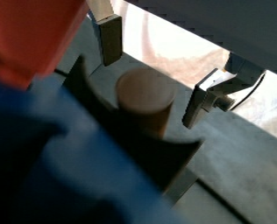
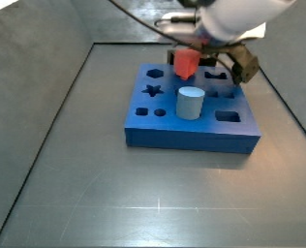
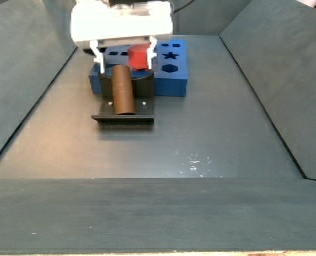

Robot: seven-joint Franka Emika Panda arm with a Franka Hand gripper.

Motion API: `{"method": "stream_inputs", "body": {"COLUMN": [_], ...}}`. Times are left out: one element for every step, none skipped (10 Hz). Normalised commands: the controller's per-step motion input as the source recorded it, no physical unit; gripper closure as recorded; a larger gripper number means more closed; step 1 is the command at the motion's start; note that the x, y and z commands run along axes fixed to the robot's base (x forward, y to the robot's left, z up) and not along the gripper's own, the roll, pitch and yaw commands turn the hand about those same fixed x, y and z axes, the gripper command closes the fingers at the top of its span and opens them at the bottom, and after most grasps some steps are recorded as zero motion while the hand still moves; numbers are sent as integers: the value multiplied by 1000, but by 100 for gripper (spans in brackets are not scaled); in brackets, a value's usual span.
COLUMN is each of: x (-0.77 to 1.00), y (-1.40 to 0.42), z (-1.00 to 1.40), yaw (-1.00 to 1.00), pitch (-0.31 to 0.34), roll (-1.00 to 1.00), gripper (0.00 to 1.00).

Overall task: Pick up the round object. Move up. Place the round object on the fixture. Regrasp the round object. Move to above the board. Insert the round object.
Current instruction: Regrasp the round object, then move to above the board.

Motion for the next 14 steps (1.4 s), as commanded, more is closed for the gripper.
{"method": "stream_inputs", "body": {"x": [81,64,50,48,48,48,47,0,-199,-199,-196,-188,-177,-176], "y": [11,5,8,10,10,10,10,0,-14,-14,-16,-10,-10,-11], "z": [-539,-429,-430,-429,-429,-429,-429,-833,1000,1000,1000,1000,1000,1000], "yaw": [-3,-26,-34,-34,-34,-34,-34,0,-632,-618,-495,-385,-247,-177], "pitch": [-56,-42,-36,-34,-32,-32,-31,0,115,122,221,349,468,502], "roll": [103,95,102,105,107,107,108,0,442,434,291,147,49,34], "gripper": [0,0,0,0,0,0,0,100,100,100,100,100,100,100]}}
